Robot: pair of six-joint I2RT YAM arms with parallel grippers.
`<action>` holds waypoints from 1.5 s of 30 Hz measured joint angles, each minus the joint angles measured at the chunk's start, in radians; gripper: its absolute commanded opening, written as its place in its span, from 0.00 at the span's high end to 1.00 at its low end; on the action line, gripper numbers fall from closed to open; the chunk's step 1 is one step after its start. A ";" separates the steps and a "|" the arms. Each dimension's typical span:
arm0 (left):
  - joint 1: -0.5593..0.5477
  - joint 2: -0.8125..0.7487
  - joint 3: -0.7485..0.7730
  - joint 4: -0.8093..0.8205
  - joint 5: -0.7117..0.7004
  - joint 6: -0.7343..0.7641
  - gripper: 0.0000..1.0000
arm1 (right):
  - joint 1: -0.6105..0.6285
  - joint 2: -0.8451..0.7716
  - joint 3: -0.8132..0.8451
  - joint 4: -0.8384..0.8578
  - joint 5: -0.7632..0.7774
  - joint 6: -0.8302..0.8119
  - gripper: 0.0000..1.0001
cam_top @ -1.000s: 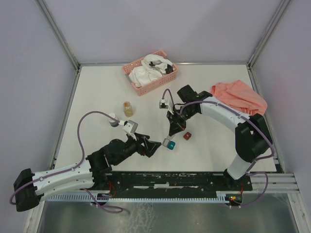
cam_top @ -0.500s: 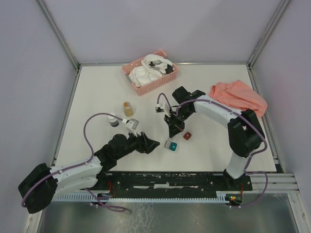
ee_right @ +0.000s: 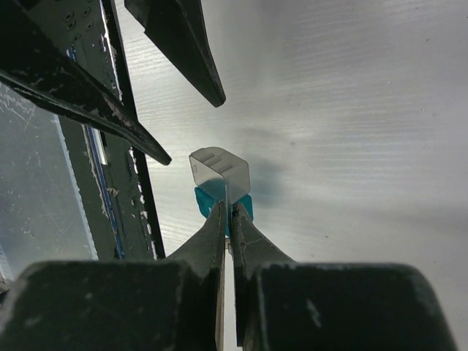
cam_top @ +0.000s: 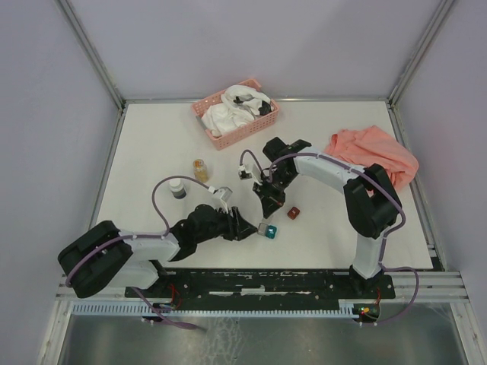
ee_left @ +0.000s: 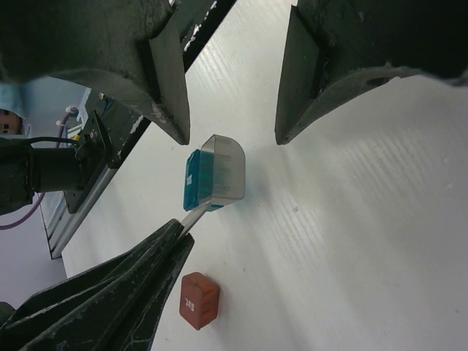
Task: Sort the pills into containers
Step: Place the pill container at the center of the board.
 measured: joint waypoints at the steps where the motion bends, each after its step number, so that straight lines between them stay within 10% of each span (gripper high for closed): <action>1: 0.000 0.012 0.005 0.007 0.004 -0.004 0.44 | 0.001 0.007 0.005 -0.003 0.000 0.000 0.94; 28: -0.048 0.179 0.113 -0.056 -0.041 -0.021 0.68 | 0.015 0.129 0.090 -0.064 0.005 -0.005 0.85; 45: -0.060 0.201 0.130 -0.098 -0.081 -0.021 0.73 | 0.020 0.150 0.090 -0.027 0.056 0.053 0.56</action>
